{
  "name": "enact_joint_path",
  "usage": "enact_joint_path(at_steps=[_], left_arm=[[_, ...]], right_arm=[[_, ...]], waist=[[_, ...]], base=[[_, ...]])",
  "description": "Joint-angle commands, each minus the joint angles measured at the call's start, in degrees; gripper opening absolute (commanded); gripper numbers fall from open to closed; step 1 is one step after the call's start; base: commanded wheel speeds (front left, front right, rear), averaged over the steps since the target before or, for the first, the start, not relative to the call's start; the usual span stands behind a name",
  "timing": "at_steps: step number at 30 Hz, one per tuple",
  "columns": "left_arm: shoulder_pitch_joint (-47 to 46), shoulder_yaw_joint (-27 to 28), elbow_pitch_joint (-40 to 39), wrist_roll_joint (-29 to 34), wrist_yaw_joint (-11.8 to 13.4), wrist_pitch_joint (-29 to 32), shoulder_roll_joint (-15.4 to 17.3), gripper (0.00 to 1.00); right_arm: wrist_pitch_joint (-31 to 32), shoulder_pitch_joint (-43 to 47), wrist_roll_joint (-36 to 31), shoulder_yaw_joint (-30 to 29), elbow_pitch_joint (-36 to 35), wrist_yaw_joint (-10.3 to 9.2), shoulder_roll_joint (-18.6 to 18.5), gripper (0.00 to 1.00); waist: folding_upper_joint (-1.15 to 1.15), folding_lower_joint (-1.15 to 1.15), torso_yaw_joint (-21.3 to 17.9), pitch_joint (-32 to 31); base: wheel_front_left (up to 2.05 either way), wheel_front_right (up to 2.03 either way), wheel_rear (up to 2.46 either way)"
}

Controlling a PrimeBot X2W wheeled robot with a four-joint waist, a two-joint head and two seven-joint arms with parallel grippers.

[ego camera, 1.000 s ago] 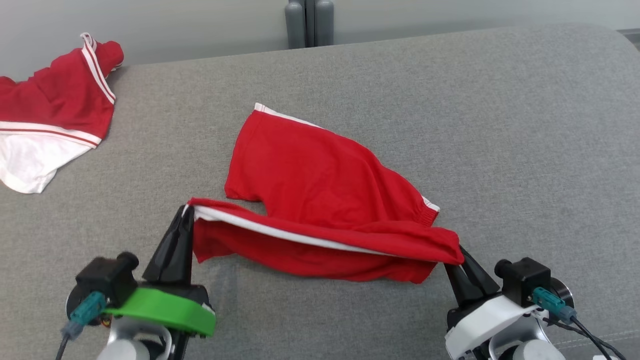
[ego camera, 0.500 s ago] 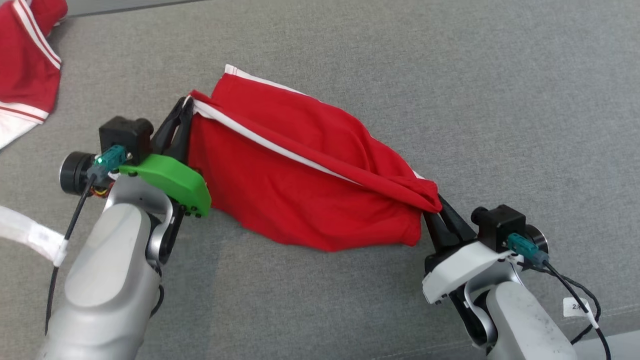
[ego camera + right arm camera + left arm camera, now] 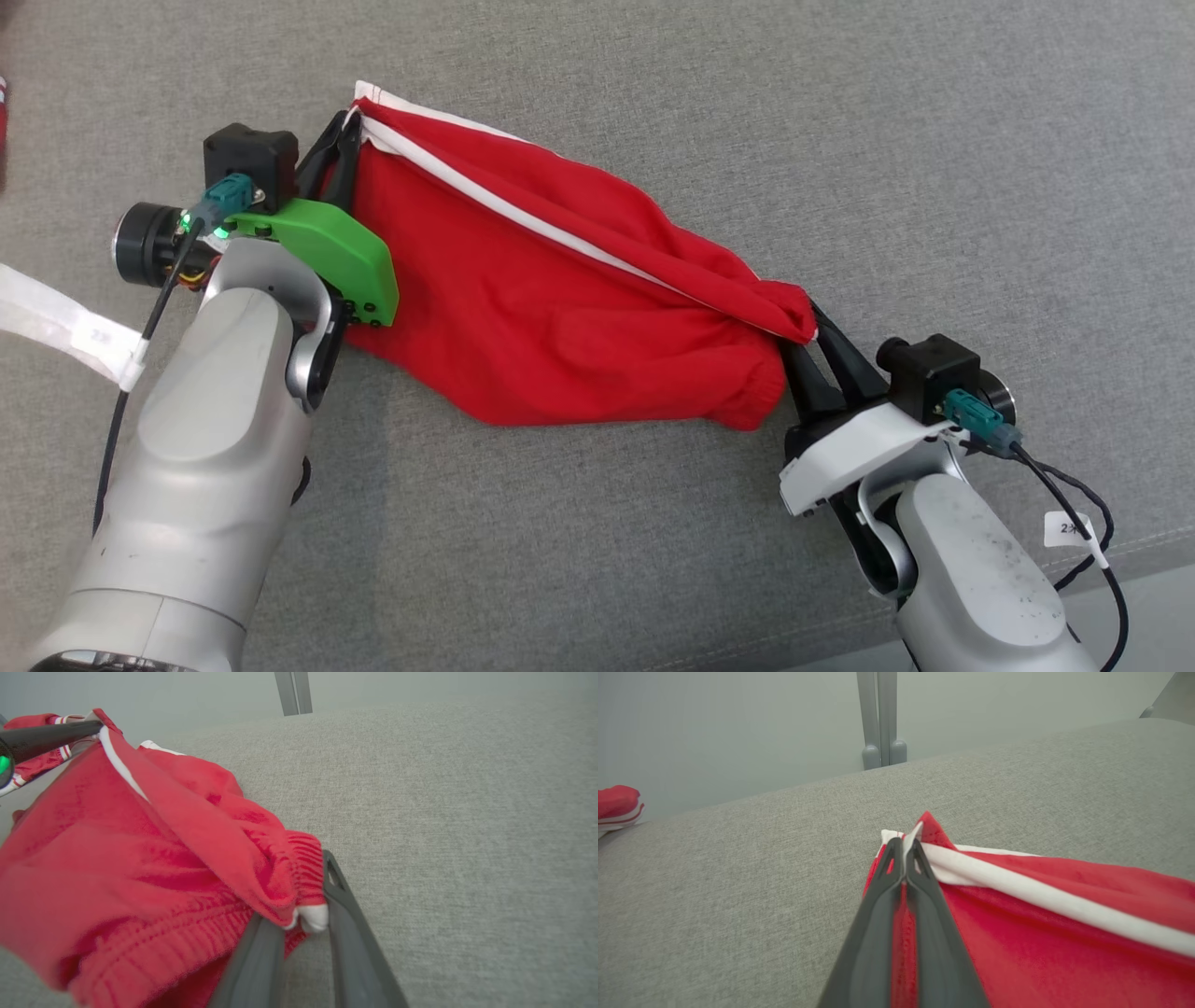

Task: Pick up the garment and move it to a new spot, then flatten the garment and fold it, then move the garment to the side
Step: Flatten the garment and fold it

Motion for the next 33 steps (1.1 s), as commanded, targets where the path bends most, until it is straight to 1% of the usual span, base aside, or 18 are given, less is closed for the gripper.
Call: enact_joint_path(at_steps=[1, 2, 3, 4, 12, 16, 20, 26, 28, 33], left_arm=[[-1.5, 0.0, 1.1, 0.1, 0.2, -0.5, 0.0, 0.00], [-2.2, 0.0, 2.0, 0.2, 0.4, -1.1, -0.3, 0.34], [-2.6, -0.1, 2.8, 0.3, 0.6, -1.5, -0.6, 0.55], [-3.0, -0.2, 3.6, 0.4, 0.6, -2.3, -0.9, 1.00], [-2.7, -0.6, 7.3, -0.6, -0.4, -5.9, -2.5, 1.00], [-0.7, -0.5, 7.2, -1.4, -1.1, -6.8, -2.7, 1.00], [1.8, -0.2, 6.6, -2.5, -1.7, -7.1, -2.1, 1.00], [5.8, -0.8, 6.3, -4.0, -2.4, -3.0, -1.0, 1.00], [7.1, -1.1, 6.4, -4.8, -2.6, 0.2, -0.4, 1.00], [7.2, -1.6, 6.3, -6.5, -3.3, 6.9, 0.2, 1.00]], right_arm=[[-0.5, -0.9, 0.4, 0.1, 0.4, -0.10, -0.1, 1.00], [-0.8, -1.1, 0.4, 0.3, 0.6, -0.10, -0.1, 1.00], [-0.9, -1.2, 0.3, 0.3, 0.8, -0.10, -0.1, 1.00], [-1.1, -1.2, 0.1, 0.1, 0.9, -0.10, -0.1, 1.00], [-1.7, 1.6, -2.3, -2.8, -0.7, -0.10, -0.1, 1.00], [-1.0, 3.9, -4.0, -4.9, -3.1, -0.10, -0.1, 1.00], [0.7, 6.9, -5.3, -7.3, -7.3, -0.10, -0.1, 1.00], [3.7, 11.4, -7.1, -10.6, -14.8, -0.10, 0.0, 1.00], [5.3, 12.8, -7.4, -11.2, -18.0, -0.10, 0.0, 1.00], [6.9, 13.8, -7.6, -10.8, -20.6, -0.10, -0.1, 1.00]], waist=[[0.00, 0.00, -0.3, 0.2], [0.00, 0.00, -0.4, 0.2], [0.00, 0.00, -0.5, 0.1], [0.00, 0.00, -0.6, 0.0], [0.00, 0.00, 0.3, -2.6], [0.00, 0.00, 1.2, -4.6], [0.00, 0.00, 2.1, -6.9], [0.00, 0.00, 2.7, -9.3], [0.00, 0.00, 2.4, -9.5], [0.00, 0.00, 1.4, -9.2]], base=[[0.00, 0.00, 0.00], [0.00, 0.00, 0.00], [0.00, 0.00, 0.00], [0.00, 0.00, 0.00], [0.00, 0.00, 0.00], [0.00, 0.00, 0.00], [0.00, 0.00, 0.00], [0.00, 0.00, 0.00], [0.00, 0.00, 0.00], [0.00, 0.00, 0.00]])
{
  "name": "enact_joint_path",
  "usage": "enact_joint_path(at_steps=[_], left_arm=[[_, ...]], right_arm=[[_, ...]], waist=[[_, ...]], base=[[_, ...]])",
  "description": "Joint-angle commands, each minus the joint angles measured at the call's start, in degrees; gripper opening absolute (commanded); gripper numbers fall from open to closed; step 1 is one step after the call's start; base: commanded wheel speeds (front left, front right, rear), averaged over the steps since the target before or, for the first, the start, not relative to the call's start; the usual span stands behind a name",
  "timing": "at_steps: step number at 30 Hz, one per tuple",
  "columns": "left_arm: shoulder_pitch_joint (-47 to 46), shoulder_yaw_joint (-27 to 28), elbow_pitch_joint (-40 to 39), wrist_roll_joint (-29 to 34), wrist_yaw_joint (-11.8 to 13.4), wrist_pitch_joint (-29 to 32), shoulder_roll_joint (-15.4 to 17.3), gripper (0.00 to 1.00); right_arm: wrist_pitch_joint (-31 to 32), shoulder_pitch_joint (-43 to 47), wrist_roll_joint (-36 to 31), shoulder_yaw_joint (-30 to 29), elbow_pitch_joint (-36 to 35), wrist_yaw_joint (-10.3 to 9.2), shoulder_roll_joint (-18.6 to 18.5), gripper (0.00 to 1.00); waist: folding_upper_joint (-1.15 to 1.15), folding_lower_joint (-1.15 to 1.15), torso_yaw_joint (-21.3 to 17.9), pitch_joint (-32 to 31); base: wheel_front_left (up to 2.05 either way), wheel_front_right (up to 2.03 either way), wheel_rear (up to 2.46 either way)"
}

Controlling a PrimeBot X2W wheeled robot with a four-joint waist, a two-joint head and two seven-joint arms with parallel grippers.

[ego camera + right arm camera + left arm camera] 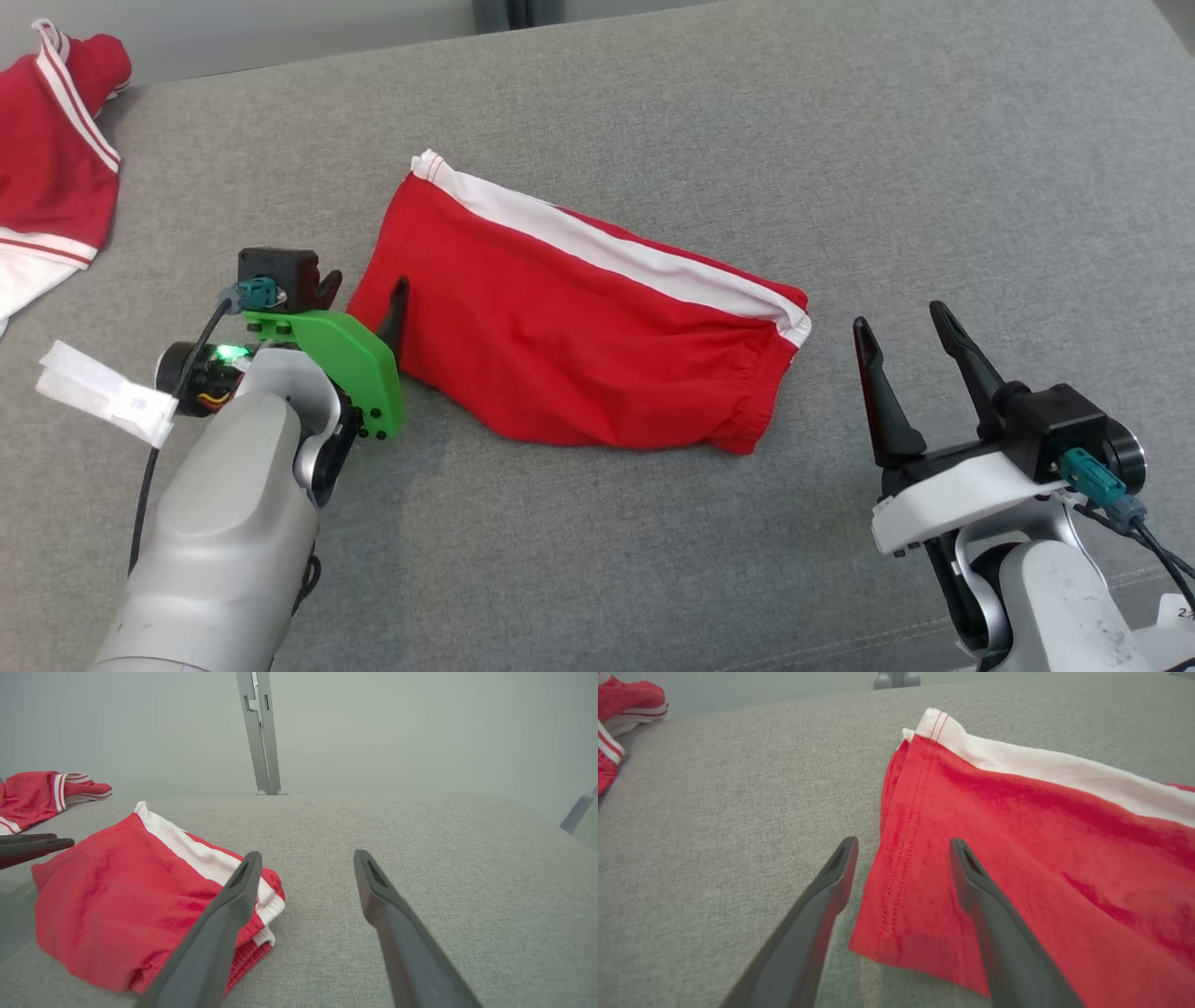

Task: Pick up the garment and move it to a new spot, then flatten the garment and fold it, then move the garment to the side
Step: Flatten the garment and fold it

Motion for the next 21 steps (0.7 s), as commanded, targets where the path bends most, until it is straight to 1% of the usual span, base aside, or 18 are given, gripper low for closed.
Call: enact_joint_path(at_steps=[1, 5, 9, 13, 14, 15, 16, 21], left_arm=[[0.3, -0.3, -0.2, -0.4, -0.4, 1.7, 0.6, 1.00], [-0.2, 0.0, 0.0, -2.2, -0.5, 6.9, 1.6, 1.00], [-0.5, 0.6, -0.1, -2.9, 0.7, 9.3, 2.6, 1.00], [0.8, 0.3, -0.6, -4.7, -0.1, 13.0, 2.4, 1.00], [1.1, 0.2, -1.0, -5.2, -0.4, 13.7, 2.2, 0.76], [1.6, 0.1, -1.4, -5.8, -0.6, 14.4, 2.1, 0.31], [2.0, -0.1, -1.9, -6.2, -0.7, 14.9, 2.1, 0.00], [3.3, -0.3, -3.9, -7.2, -0.8, 15.2, 2.7, 0.00]], right_arm=[[0.3, 0.6, -0.3, 0.1, -0.6, -0.08, -0.1, 1.00], [0.6, 0.9, 0.1, 0.3, -1.5, -0.08, -0.1, 1.00], [0.6, 1.0, 0.3, 0.3, -2.1, -0.09, -0.1, 1.00], [0.3, 0.8, 0.4, 0.0, -1.9, -0.08, -0.1, 1.00], [0.2, 0.8, 0.4, 0.0, -1.8, -0.08, -0.1, 1.00], [0.2, 0.8, 0.4, -0.1, -1.7, -0.08, -0.1, 1.00], [0.2, 0.8, 0.5, -0.2, -1.6, -0.08, -0.1, 1.00], [0.1, 0.6, 0.5, -0.2, -1.2, -0.08, -0.1, 1.00]], waist=[[0.00, 0.00, -0.6, 0.3], [0.00, 0.00, -1.6, 0.9], [0.00, 0.00, -2.4, 1.7], [0.00, 0.00, -2.6, 2.1], [0.00, 0.00, -2.6, 2.1], [0.00, 0.00, -2.6, 2.1], [0.00, 0.00, -2.5, 2.0], [0.00, 0.00, -2.0, 1.1]], base=[[0.00, 0.00, 0.00], [0.00, 0.00, 0.00], [0.00, 0.00, 0.00], [0.00, 0.00, 0.00], [0.00, 0.00, 0.00], [0.00, 0.00, 0.00], [0.00, 0.00, 0.00], [0.00, 0.00, 0.00]])
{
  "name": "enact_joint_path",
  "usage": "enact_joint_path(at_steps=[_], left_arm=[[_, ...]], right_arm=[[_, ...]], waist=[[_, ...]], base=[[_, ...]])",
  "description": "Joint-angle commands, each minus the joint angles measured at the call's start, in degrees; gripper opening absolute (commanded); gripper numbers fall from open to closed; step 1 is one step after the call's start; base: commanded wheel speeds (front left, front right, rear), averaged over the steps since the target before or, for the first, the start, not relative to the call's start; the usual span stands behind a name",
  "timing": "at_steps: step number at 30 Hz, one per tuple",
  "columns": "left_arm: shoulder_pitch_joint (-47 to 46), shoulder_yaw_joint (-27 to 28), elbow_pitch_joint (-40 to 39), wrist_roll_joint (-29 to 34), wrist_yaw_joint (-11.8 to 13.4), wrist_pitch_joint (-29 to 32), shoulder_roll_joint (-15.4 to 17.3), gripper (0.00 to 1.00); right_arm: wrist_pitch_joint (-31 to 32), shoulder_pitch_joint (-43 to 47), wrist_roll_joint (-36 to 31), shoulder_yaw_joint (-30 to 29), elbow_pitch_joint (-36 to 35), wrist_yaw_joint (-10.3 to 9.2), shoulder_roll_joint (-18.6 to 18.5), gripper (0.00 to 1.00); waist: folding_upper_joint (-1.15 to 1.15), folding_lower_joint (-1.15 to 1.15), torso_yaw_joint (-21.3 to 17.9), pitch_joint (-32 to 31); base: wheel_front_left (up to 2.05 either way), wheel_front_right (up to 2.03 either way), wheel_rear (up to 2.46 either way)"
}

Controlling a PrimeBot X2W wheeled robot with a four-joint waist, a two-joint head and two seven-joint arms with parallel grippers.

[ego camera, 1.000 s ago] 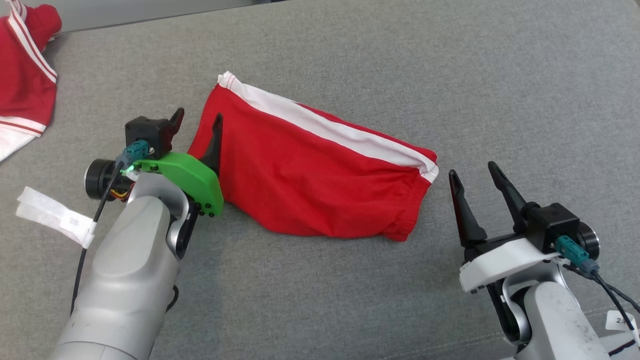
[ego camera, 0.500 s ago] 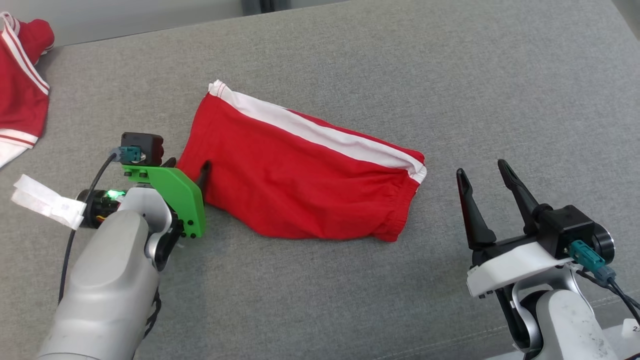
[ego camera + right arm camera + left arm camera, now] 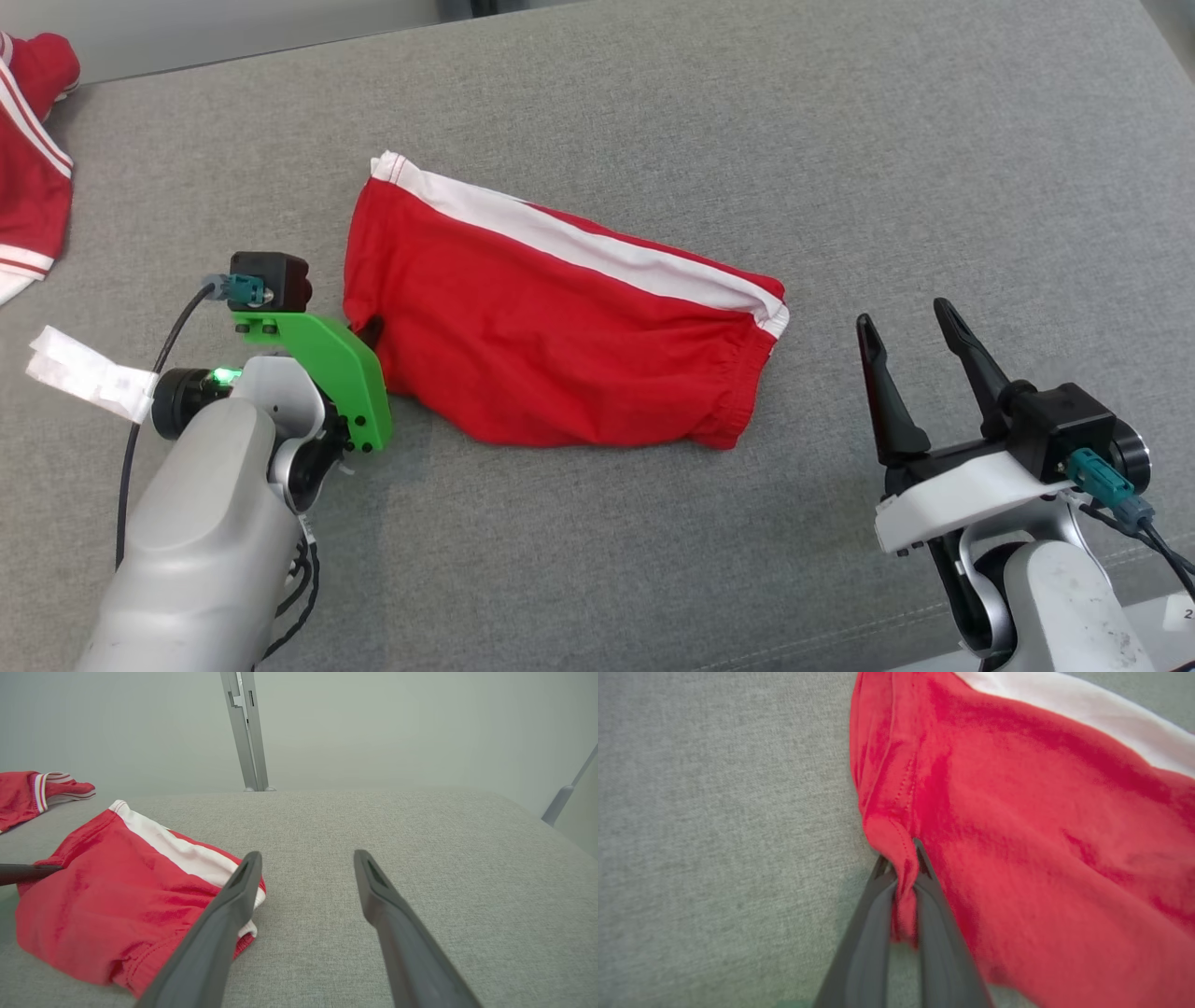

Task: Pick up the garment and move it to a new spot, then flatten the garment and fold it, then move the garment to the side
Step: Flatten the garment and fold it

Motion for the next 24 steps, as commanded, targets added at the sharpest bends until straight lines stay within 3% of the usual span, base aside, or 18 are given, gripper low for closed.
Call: enact_joint_path(at_steps=[1, 12, 24], left_arm=[[1.8, -0.3, -0.2, -0.3, -0.2, 0.1, 0.4, 0.00], [10.2, 1.4, -8.9, -3.5, 0.2, -3.7, 1.5, 0.00], [28.0, 2.2, -25.0, -5.1, 6.9, -9.0, -0.3, 0.00]], right_arm=[[-0.3, 0.4, 0.0, -0.1, 0.1, -0.09, -0.1, 1.00], [0.0, 2.2, -0.5, -2.0, 0.7, -0.08, -0.1, 1.00], [1.1, 4.4, -1.0, -5.7, 0.9, -0.09, -0.1, 1.00]], waist=[[0.00, 0.00, 0.5, -0.6], [0.00, 0.00, 3.9, -4.6], [0.00, 0.00, 10.3, -9.4]], base=[[0.00, 0.00, 0.00], [0.00, 0.00, 0.00], [0.00, 0.00, 0.00]])
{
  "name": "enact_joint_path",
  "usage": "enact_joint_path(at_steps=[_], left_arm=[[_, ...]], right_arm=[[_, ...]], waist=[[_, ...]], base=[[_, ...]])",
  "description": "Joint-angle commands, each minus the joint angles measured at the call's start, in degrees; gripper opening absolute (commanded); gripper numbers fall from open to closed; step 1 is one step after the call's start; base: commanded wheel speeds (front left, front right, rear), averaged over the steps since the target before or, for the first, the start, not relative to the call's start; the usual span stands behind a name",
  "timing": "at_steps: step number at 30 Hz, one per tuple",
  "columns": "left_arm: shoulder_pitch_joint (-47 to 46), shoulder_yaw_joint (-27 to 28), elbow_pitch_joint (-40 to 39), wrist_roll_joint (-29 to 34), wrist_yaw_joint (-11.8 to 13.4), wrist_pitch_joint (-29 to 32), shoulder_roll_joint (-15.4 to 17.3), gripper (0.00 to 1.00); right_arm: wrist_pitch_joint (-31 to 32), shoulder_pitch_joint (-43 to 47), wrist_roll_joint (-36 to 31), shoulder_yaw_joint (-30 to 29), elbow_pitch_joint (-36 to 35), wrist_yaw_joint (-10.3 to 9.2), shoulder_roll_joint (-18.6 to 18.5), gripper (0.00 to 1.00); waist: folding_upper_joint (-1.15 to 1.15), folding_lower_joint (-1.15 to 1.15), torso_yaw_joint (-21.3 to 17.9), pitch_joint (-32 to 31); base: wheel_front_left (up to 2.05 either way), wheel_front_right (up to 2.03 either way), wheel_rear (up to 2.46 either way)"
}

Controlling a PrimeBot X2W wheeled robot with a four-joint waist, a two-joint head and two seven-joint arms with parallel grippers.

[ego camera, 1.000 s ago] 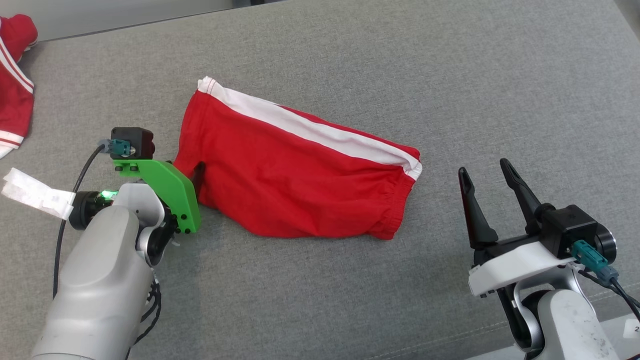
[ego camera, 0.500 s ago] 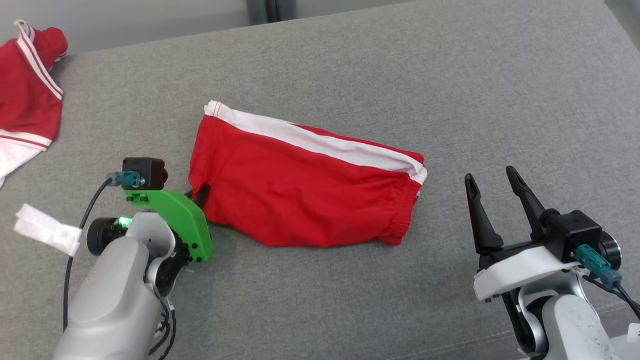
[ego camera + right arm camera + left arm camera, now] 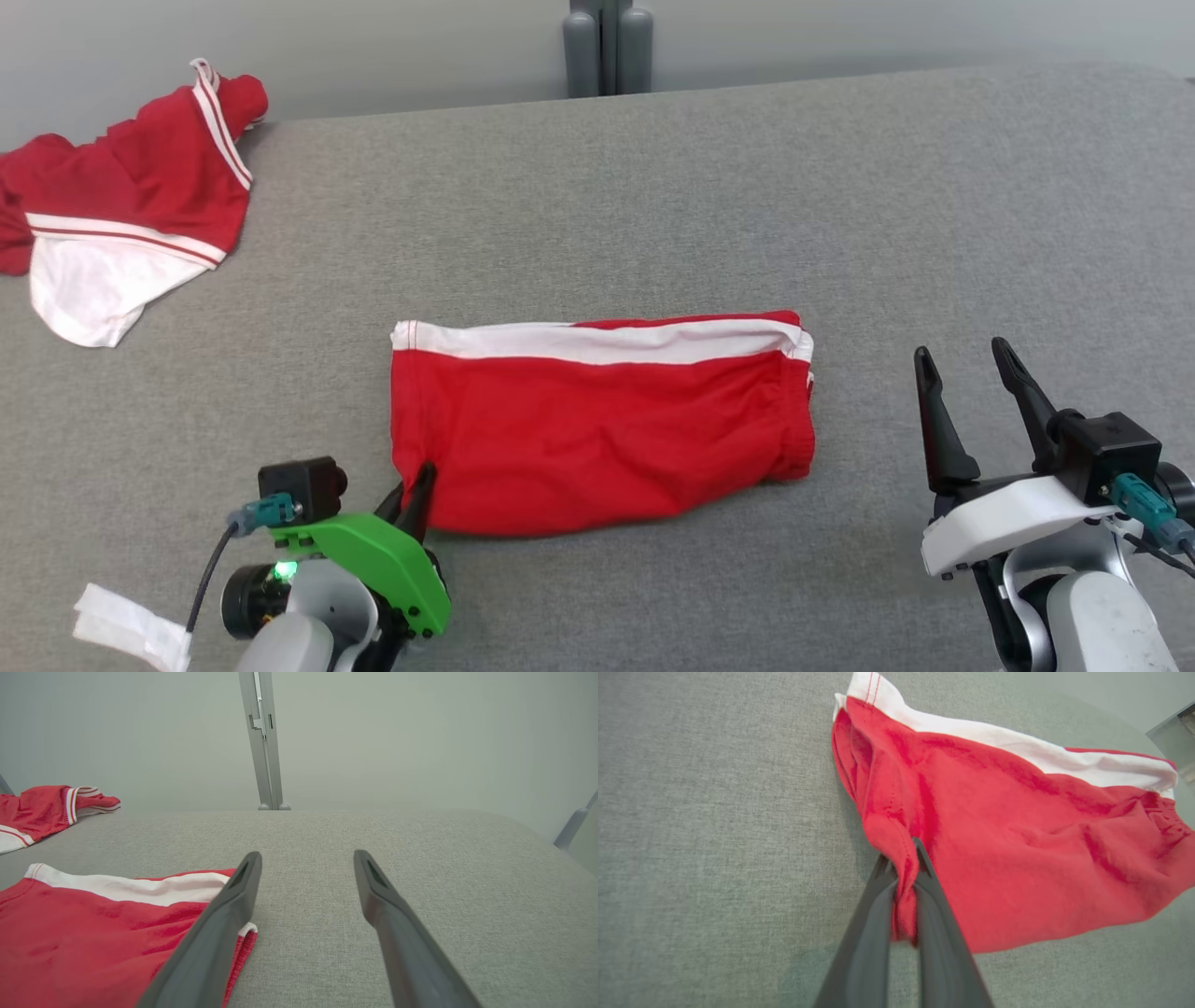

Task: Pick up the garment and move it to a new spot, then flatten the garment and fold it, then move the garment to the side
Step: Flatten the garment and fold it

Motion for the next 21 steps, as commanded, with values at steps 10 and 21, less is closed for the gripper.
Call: enact_joint_path(at_steps=[10, 21], left_arm=[[5.2, -0.7, -4.3, 1.9, 4.0, -3.8, -1.0, 1.00], [3.2, 0.3, -5.3, 7.2, 6.0, -14.6, 0.2, 1.00]], right_arm=[[0.5, 0.6, 0.2, 0.3, 1.0, -0.09, -0.1, 1.00], [-0.4, 0.6, 1.1, -1.2, 3.3, -0.09, -0.1, 1.00]], waist=[[0.00, 0.00, 3.3, -2.4], [0.00, 0.00, 2.3, -3.7]], base=[[0.00, 0.00, 0.00], [0.00, 0.00, 0.00]])
